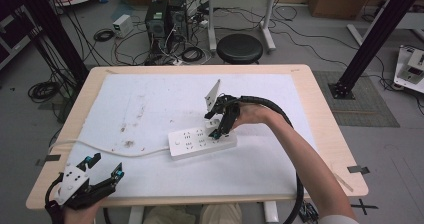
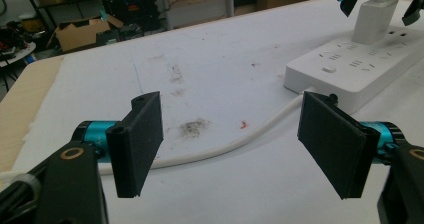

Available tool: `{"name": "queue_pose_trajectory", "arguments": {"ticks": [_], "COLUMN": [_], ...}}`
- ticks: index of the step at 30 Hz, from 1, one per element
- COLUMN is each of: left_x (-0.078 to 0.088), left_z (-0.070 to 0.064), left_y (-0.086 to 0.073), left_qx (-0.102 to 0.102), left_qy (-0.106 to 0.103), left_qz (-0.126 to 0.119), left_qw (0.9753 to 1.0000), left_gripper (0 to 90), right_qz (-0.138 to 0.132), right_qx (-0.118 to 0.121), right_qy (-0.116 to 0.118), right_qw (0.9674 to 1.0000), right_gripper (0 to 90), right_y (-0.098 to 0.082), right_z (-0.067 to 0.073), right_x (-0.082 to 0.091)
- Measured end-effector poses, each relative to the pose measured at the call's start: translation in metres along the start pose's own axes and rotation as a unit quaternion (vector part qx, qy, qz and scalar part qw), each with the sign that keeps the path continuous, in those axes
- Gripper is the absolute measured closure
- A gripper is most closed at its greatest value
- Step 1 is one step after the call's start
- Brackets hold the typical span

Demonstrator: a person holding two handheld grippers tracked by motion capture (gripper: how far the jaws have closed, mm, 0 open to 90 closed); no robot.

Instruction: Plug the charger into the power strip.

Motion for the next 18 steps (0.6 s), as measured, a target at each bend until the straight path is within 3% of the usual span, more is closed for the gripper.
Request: {"name": "queue_pose_trajectory", "arguments": {"ticks": [3,4,7,8,12,13,15,16,18], "left_x": [-0.001,-0.003,-0.004,-0.005,-0.009,-0.010,-0.012,-0.012,-0.014], "left_z": [0.000,0.000,0.000,0.001,0.003,0.004,0.004,0.005,0.005], "left_y": [0.000,-0.001,-0.001,-0.001,-0.002,-0.002,-0.002,-0.002,-0.002], "left_qx": [0.001,0.000,0.000,0.002,0.002,0.001,0.003,0.003,0.001], "left_qy": [0.001,-0.002,-0.004,-0.005,-0.007,-0.008,-0.010,-0.011,-0.013], "left_qz": [-0.001,0.000,0.000,-0.002,0.001,0.001,0.002,0.003,0.003], "left_qw": [1.0000,1.0000,1.0000,1.0000,1.0000,1.0000,0.9999,0.9999,0.9999], "left_gripper": [26.1,26.1,26.1,26.1,26.1,26.1,26.1,26.1,26.1], "right_qz": [0.002,-0.009,-0.023,-0.029,-0.037,-0.041,-0.046,-0.056,-0.056], "right_qx": [-0.008,-0.019,-0.025,-0.029,-0.042,-0.049,-0.055,-0.067,-0.067], "right_qy": [0.001,-0.014,-0.025,-0.044,-0.064,-0.084,-0.091,-0.106,-0.106], "right_qw": [1.0000,0.9997,0.9991,0.9982,0.9963,0.9944,0.9933,0.9905,0.9905], "right_gripper": [21.0,21.0,21.0,21.0,21.0,21.0,21.0,21.0,21.0], "right_y": [-0.001,-0.002,-0.004,-0.006,-0.011,-0.013,-0.015,-0.018,-0.018], "right_z": [0.002,0.005,0.007,0.010,0.015,0.019,0.021,0.025,0.025], "right_x": [0.001,0.006,0.010,0.015,0.021,0.027,0.030,0.036,0.036]}}
Point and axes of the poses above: each handheld gripper's, and its own axes: x roughly backward along the jaws, y roughly out of its top, z roughly to its left, the point moved 7 cm from there along -x, roughly forward along the jaws, and after that the axes turned 8 degrees about -z, right-handed, at the moved point
